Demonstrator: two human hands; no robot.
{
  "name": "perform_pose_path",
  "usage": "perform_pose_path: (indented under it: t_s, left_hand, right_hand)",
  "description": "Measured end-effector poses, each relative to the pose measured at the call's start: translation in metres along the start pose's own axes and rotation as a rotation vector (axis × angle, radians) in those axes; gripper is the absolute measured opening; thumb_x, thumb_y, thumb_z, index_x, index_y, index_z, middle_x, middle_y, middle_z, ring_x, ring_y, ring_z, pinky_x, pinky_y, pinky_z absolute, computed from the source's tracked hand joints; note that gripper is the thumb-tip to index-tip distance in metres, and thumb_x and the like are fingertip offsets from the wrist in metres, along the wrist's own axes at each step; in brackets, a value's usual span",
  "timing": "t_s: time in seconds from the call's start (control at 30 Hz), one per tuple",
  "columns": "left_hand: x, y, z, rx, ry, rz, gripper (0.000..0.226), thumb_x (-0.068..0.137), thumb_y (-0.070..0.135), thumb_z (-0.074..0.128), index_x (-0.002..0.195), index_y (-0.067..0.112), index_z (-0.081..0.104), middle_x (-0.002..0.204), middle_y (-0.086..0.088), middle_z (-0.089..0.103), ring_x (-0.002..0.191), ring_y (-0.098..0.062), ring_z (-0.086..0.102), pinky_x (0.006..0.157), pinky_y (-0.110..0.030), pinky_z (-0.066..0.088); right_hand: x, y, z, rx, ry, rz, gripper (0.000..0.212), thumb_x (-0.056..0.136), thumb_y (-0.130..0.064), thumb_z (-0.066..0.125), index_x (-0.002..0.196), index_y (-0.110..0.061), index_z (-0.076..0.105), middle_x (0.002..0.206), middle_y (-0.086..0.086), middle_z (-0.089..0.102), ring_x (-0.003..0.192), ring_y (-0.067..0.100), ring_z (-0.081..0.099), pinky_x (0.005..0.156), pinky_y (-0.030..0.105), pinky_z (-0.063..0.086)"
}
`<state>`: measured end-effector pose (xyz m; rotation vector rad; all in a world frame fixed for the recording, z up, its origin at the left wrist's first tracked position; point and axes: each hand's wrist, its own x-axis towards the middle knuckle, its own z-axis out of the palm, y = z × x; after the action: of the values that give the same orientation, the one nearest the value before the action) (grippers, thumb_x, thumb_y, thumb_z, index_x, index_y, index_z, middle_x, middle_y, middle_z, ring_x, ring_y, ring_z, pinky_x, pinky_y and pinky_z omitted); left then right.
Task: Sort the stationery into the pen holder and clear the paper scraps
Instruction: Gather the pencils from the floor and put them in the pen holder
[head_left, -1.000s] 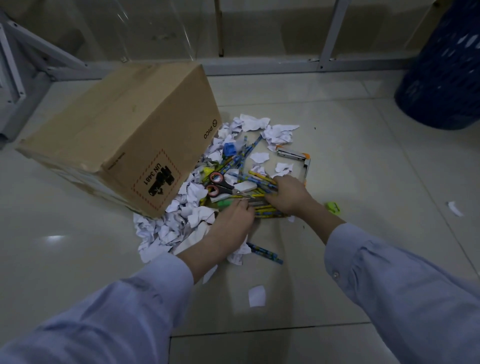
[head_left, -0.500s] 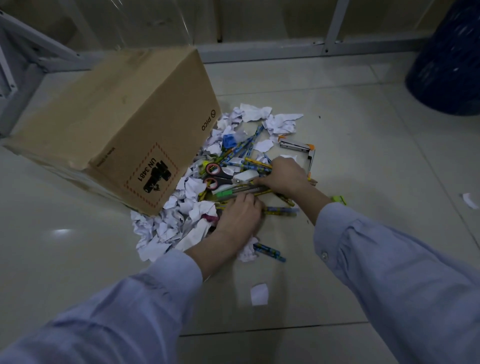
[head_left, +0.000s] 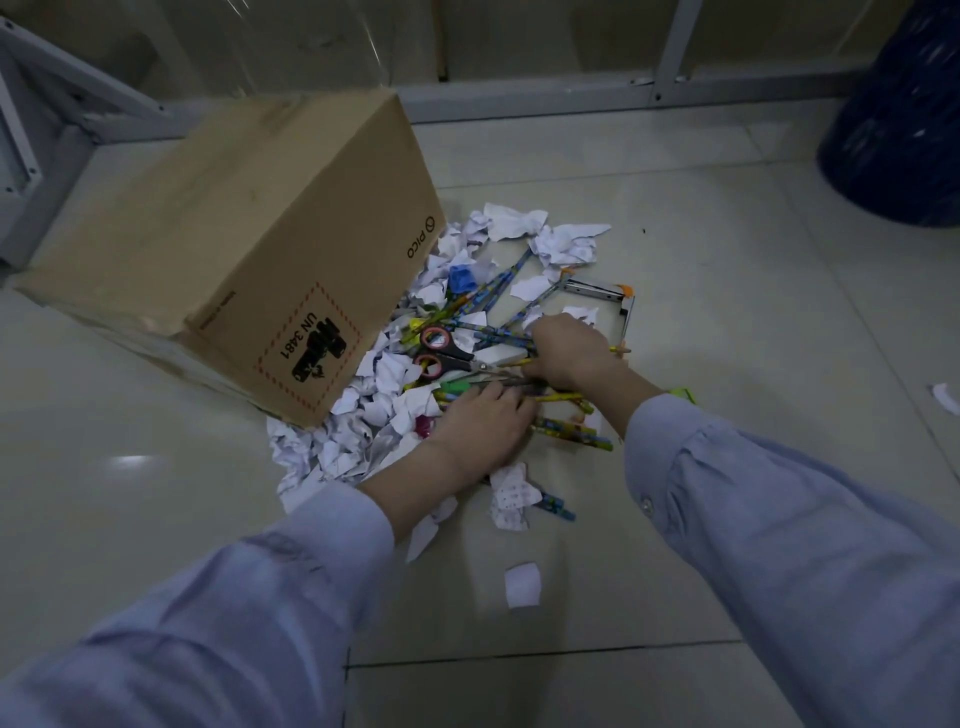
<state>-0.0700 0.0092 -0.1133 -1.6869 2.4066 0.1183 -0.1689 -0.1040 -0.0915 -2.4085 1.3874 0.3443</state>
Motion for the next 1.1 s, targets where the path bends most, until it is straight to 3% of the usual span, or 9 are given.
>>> perform_pose_path:
  t_s: [0.13, 0.2, 0.27, 0.33, 0.43, 0.57, 0.73, 0.9, 1.1]
  left_hand:
    - [-0.005, 0.002, -0.014, 0.001, 0.003, 0.049, 0.039, 0.090, 0.011, 0.046, 0.128, 0.008, 0.041, 0.125, -0.015, 0.051, 0.114, -0.031, 0.050, 0.082, -0.039, 0.042]
    - [-0.007, 0.010, -0.020, 0.009, 0.011, 0.085, 0.027, 0.093, 0.009, 0.039, 0.120, 0.006, 0.045, 0.114, -0.015, 0.056, 0.101, -0.033, 0.057, 0.064, -0.039, 0.039]
    - [-0.008, 0.020, -0.020, -0.025, 0.000, 0.121, 0.022, 0.097, 0.013, 0.036, 0.113, 0.006, 0.049, 0.107, -0.014, 0.058, 0.090, -0.035, 0.061, 0.055, -0.037, 0.034]
    - [-0.010, 0.029, -0.018, -0.061, -0.027, 0.140, 0.023, 0.099, 0.023, 0.039, 0.109, 0.007, 0.053, 0.107, -0.013, 0.057, 0.085, -0.036, 0.061, 0.051, -0.036, 0.033]
    - [-0.011, 0.036, -0.015, -0.037, -0.106, 0.140, 0.031, 0.096, 0.038, 0.047, 0.106, 0.009, 0.054, 0.109, -0.011, 0.052, 0.086, -0.034, 0.060, 0.051, -0.034, 0.033]
    - [-0.012, 0.034, -0.020, -0.036, -0.182, 0.158, 0.041, 0.084, 0.042, 0.063, 0.111, 0.012, 0.054, 0.106, -0.010, 0.059, 0.094, -0.031, 0.059, 0.057, -0.033, 0.035]
    - [-0.014, 0.035, -0.024, 0.049, -0.221, 0.195, 0.022, 0.086, 0.022, 0.061, 0.103, 0.009, 0.057, 0.100, -0.011, 0.064, 0.092, -0.030, 0.061, 0.059, -0.032, 0.038]
    - [-0.017, 0.038, -0.017, 0.090, -0.265, 0.182, 0.016, 0.084, 0.015, 0.062, 0.098, 0.008, 0.062, 0.103, -0.011, 0.065, 0.096, -0.030, 0.061, 0.062, -0.033, 0.040]
    - [-0.017, 0.043, -0.006, 0.089, -0.240, 0.175, 0.025, 0.086, 0.009, 0.059, 0.109, 0.002, 0.057, 0.111, -0.017, 0.061, 0.101, -0.033, 0.058, 0.066, -0.035, 0.038]
  right_hand:
    - [0.001, -0.003, 0.004, -0.045, -0.034, 0.007, 0.021, 0.092, -0.024, 0.058, 0.090, -0.008, 0.045, 0.082, 0.009, 0.045, 0.076, 0.027, 0.047, 0.066, 0.035, 0.039]
    - [0.000, -0.005, 0.008, -0.077, -0.008, 0.014, 0.021, 0.092, -0.022, 0.058, 0.101, -0.005, 0.049, 0.092, 0.013, 0.051, 0.084, 0.029, 0.053, 0.068, 0.035, 0.041]
    - [0.000, -0.005, 0.011, -0.101, 0.000, 0.028, 0.038, 0.092, -0.021, 0.059, 0.123, -0.001, 0.048, 0.108, 0.017, 0.057, 0.100, 0.033, 0.057, 0.074, 0.039, 0.044]
    - [-0.002, -0.004, 0.012, -0.113, -0.001, 0.058, 0.039, 0.091, -0.024, 0.062, 0.121, -0.002, 0.051, 0.113, 0.017, 0.058, 0.109, 0.034, 0.054, 0.086, 0.043, 0.044]
    - [-0.005, -0.001, 0.016, -0.120, -0.005, 0.081, 0.018, 0.092, -0.026, 0.059, 0.098, -0.009, 0.055, 0.114, 0.016, 0.057, 0.112, 0.035, 0.049, 0.093, 0.046, 0.039]
    - [-0.011, 0.003, 0.019, -0.053, -0.042, 0.038, 0.020, 0.094, -0.029, 0.057, 0.089, -0.010, 0.054, 0.100, 0.014, 0.057, 0.100, 0.033, 0.058, 0.078, 0.039, 0.045]
    - [-0.014, 0.007, 0.019, -0.051, -0.030, 0.018, 0.010, 0.095, -0.013, 0.053, 0.103, -0.007, 0.051, 0.111, 0.017, 0.058, 0.093, 0.032, 0.057, 0.067, 0.033, 0.039]
    - [-0.018, 0.017, 0.009, -0.110, -0.053, 0.002, 0.027, 0.096, -0.027, 0.051, 0.115, -0.009, 0.050, 0.120, 0.017, 0.054, 0.107, 0.034, 0.055, 0.072, 0.034, 0.039]
    - [-0.023, 0.033, -0.001, -0.169, -0.018, 0.017, 0.039, 0.093, -0.036, 0.053, 0.129, -0.022, 0.048, 0.126, 0.010, 0.056, 0.114, 0.030, 0.054, 0.083, 0.039, 0.047]
